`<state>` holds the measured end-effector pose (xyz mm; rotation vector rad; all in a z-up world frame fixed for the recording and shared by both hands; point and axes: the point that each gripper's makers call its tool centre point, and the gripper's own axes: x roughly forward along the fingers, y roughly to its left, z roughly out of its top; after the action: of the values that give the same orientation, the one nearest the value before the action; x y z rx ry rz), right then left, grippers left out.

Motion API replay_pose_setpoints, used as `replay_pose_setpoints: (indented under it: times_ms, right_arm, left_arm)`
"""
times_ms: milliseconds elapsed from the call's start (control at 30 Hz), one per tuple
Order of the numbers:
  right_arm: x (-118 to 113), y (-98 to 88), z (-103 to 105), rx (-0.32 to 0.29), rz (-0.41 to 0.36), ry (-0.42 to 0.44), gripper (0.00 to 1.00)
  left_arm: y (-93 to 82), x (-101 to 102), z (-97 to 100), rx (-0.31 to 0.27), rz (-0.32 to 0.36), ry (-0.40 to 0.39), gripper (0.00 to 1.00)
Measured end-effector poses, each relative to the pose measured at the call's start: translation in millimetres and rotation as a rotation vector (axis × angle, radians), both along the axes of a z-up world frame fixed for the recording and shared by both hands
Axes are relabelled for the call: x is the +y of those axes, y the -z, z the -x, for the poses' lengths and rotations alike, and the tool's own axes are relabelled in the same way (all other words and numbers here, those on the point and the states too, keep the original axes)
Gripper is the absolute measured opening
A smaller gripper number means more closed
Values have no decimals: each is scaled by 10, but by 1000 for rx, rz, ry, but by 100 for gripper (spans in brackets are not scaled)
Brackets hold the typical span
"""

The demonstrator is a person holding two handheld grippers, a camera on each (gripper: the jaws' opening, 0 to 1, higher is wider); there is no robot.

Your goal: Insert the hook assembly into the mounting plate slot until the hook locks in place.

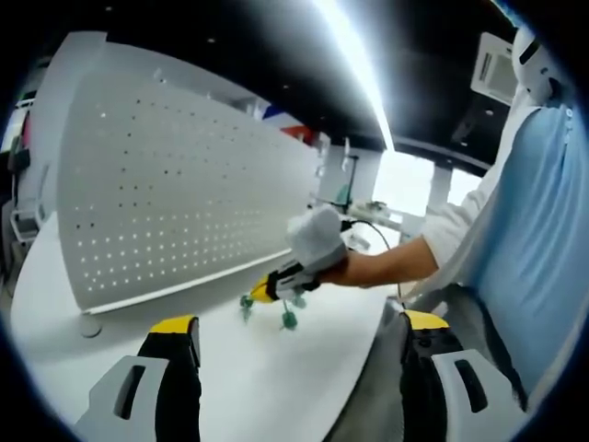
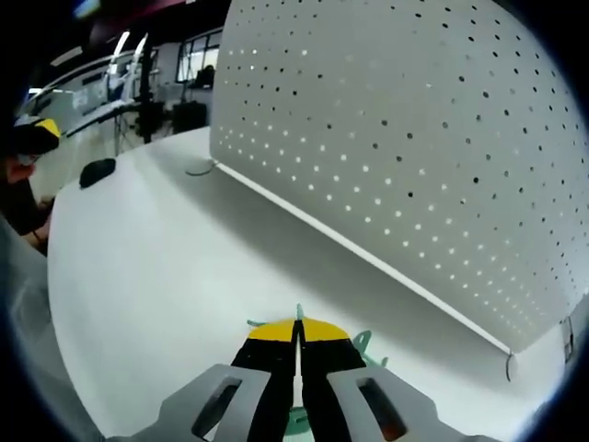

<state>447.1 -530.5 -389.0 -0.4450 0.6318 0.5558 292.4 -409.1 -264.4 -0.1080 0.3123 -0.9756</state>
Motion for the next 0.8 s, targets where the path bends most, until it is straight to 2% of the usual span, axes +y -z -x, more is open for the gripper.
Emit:
replay_pose_setpoints:
  times_ms: [367,633,800]
  right_arm:
    - [-7,-95,-3,10,-29,5,0]
    - [-24,-245,-26,9,-45,8,0]
    - [-18,-416,-47,-6,-57,4,0]
  left_arm:
    - [-54,-84,-70,-29,-23,22,89]
    - [-166,-154,-291,-102,-73,11,82]
    - [-198,-215,-480,-172,-137,-6,71]
